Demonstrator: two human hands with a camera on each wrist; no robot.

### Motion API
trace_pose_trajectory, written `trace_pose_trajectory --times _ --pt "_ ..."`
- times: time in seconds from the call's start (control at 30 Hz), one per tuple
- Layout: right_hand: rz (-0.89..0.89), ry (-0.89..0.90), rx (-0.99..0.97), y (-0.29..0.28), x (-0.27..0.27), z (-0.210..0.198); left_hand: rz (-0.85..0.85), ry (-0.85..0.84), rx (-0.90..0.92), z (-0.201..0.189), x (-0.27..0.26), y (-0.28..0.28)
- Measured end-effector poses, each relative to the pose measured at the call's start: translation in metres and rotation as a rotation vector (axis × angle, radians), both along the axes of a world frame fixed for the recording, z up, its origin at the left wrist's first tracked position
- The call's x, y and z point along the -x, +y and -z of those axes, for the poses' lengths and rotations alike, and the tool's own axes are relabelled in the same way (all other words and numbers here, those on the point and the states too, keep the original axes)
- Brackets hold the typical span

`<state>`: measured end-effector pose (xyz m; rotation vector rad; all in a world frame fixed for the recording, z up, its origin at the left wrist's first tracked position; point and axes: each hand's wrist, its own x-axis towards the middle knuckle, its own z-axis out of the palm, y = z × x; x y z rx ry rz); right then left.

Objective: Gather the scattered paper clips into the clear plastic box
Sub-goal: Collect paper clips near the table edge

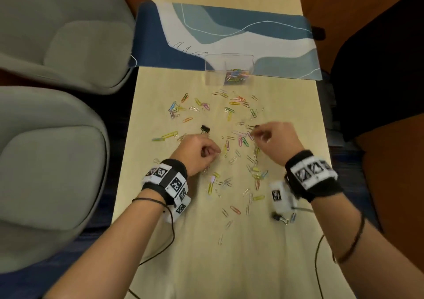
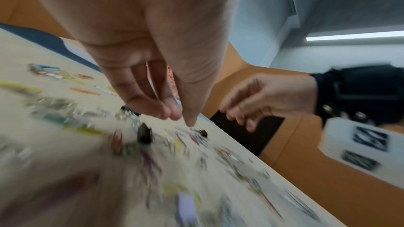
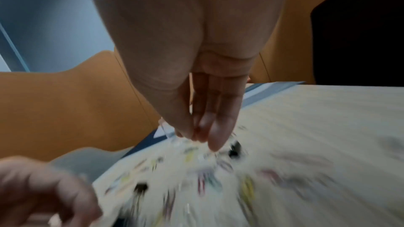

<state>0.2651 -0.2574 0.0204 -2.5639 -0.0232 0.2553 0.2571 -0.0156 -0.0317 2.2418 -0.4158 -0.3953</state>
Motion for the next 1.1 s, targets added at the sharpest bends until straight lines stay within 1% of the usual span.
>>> trace_pose_trajectory --times 0.1,0.17,0.23,0.3,0.4,0.5,0.57,0.6,0.67,0.77,0.83,0.9,0.97,1.03,1.1 --pt "0.026 0.142 0.053 -0.002 0.070 0.024 -0.025 -0.016 -0.048 0.006 0.044 0.003" --pt "0.093 0.177 0.100 -0.002 0.102 0.040 -0.028 -0.027 -0.077 0.012 0.067 0.002" --pt "0.186 0.168 0.120 0.000 0.125 0.053 -0.041 -0.037 -0.122 0.017 0.084 -0.001" --pt "0.196 0.118 0.119 0.006 0.141 0.062 -0.031 -0.067 -0.180 0.020 0.098 -0.006" --pt "0.094 0.065 0.104 0.019 0.155 0.069 0.014 -0.127 -0.227 0.023 0.119 -0.013" --pt "0.080 0.072 0.093 0.023 0.154 0.064 0.058 -0.172 -0.261 0.025 0.140 -0.015" --pt "0.084 0.022 0.071 0.027 0.145 0.060 0.069 -0.201 -0.252 0.027 0.152 -0.014" --pt "0.048 -0.002 0.061 0.031 0.140 0.059 0.072 -0.202 -0.242 0.028 0.159 -0.013" --pt "-0.120 0.007 0.074 0.044 0.131 0.060 0.084 -0.180 -0.233 0.029 0.172 -0.012" --pt "-0.400 0.038 0.231 0.055 0.126 0.056 0.111 -0.136 -0.214 0.029 0.188 -0.009" --pt "-0.456 0.031 0.310 0.051 0.131 0.056 0.115 -0.097 -0.193 0.030 0.195 -0.008" --pt "-0.434 0.049 0.277 0.041 0.143 0.058 0.088 -0.060 -0.159 0.033 0.199 -0.008" --pt "-0.364 0.046 0.177 0.029 0.155 0.062 0.042 -0.037 -0.110 0.035 0.200 -0.011" --pt "-0.198 0.005 0.064 0.015 0.157 0.067 -0.003 -0.043 -0.071 0.038 0.200 -0.012" --pt "-0.047 -0.032 0.046 0.002 0.155 0.070 -0.064 -0.071 -0.061 0.039 0.200 -0.013"
